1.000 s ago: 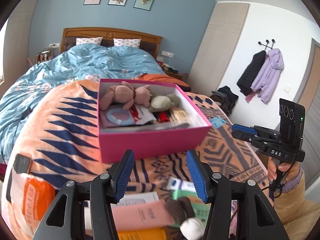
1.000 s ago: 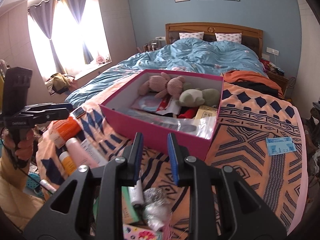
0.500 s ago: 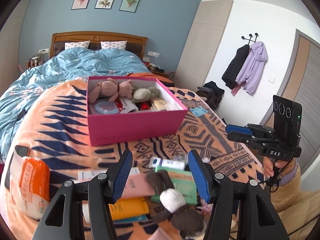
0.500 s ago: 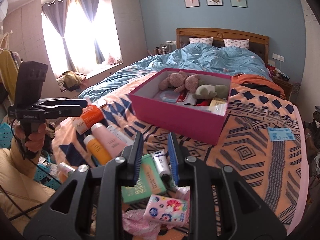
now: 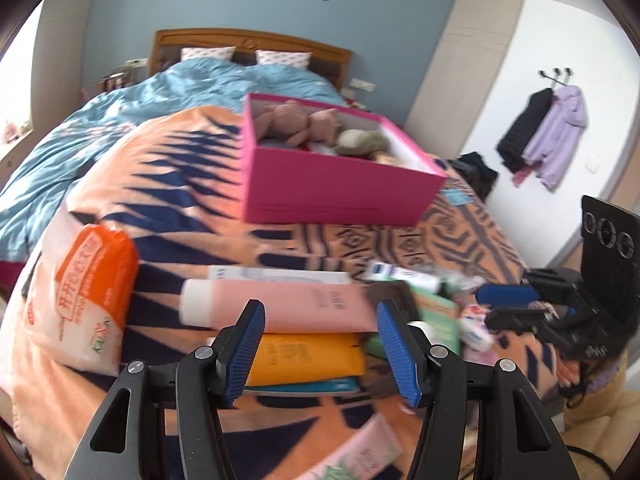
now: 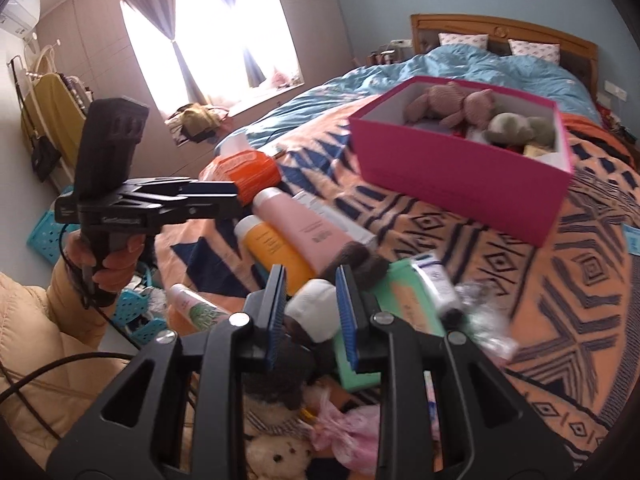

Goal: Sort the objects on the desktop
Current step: 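Move both tools down toward the pink plastic bottle on the pile, then close both tools on the pink plastic bottle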

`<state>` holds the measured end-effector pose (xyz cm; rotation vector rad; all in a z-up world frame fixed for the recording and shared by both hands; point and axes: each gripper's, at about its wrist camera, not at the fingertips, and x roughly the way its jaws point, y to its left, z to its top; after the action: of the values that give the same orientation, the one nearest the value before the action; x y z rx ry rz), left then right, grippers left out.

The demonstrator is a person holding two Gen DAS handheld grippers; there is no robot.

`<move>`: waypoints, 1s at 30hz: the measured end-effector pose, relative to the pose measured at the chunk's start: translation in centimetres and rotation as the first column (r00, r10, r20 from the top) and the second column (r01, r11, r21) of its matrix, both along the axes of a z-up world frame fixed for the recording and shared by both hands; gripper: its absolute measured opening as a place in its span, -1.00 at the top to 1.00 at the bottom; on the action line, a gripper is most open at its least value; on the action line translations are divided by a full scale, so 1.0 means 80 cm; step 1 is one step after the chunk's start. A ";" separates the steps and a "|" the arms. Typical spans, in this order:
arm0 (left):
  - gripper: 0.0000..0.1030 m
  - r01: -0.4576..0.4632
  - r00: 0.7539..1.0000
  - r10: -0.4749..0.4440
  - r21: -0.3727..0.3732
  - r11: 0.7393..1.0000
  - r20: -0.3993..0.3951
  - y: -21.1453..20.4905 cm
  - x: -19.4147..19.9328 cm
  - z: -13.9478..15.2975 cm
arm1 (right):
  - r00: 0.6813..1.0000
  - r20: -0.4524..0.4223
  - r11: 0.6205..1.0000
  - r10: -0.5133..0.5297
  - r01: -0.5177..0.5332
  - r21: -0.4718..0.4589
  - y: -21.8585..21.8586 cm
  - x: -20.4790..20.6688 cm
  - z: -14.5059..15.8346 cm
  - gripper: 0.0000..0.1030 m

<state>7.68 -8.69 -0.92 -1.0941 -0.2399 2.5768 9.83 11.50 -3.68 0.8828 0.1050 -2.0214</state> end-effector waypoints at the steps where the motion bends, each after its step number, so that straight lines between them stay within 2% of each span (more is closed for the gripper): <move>1: -0.15 -0.010 1.000 0.010 -0.001 1.000 0.004 -0.004 -0.003 -0.003 | 1.000 0.010 1.000 0.017 -0.017 -0.001 -0.009 -0.002 -0.004 0.47; 4: -0.15 -0.045 0.999 0.045 -0.035 0.998 0.005 -0.012 -0.012 -0.011 | 0.997 0.051 0.998 0.065 -0.066 0.007 -0.046 -0.013 -0.018 0.47; 7: -0.15 -0.062 0.998 0.063 -0.038 0.997 0.023 -0.020 -0.022 -0.021 | 0.991 0.086 0.994 0.099 -0.102 0.035 -0.078 -0.020 -0.035 0.47; 12: -0.15 -0.088 0.995 0.089 -0.035 0.996 0.035 -0.032 -0.035 -0.029 | 0.984 0.138 0.982 0.108 -0.127 0.136 -0.108 -0.028 -0.069 0.47; 18: -0.15 -0.103 0.993 0.106 -0.045 0.994 0.061 -0.040 -0.051 -0.040 | 0.995 0.095 0.977 0.022 -0.041 0.210 -0.090 -0.041 -0.069 0.47; 22: -0.15 -0.101 0.992 0.104 -0.047 0.994 0.071 -0.041 -0.057 -0.046 | 0.996 0.072 0.957 -0.058 0.034 0.288 -0.075 -0.053 -0.077 0.47; 25: -0.15 -0.099 0.992 0.102 -0.042 0.994 0.070 -0.042 -0.057 -0.045 | 0.993 0.097 0.963 -0.069 0.041 0.268 -0.065 -0.059 -0.080 0.47; 30: -0.15 -0.067 0.996 0.070 -0.038 0.997 0.064 -0.034 -0.053 -0.040 | 0.991 0.110 0.986 -0.083 0.065 0.152 -0.040 -0.061 -0.058 0.47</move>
<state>3.42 -11.42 -4.15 -1.2042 -0.2516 2.6176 4.95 8.31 -8.29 1.1106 0.1619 -2.0459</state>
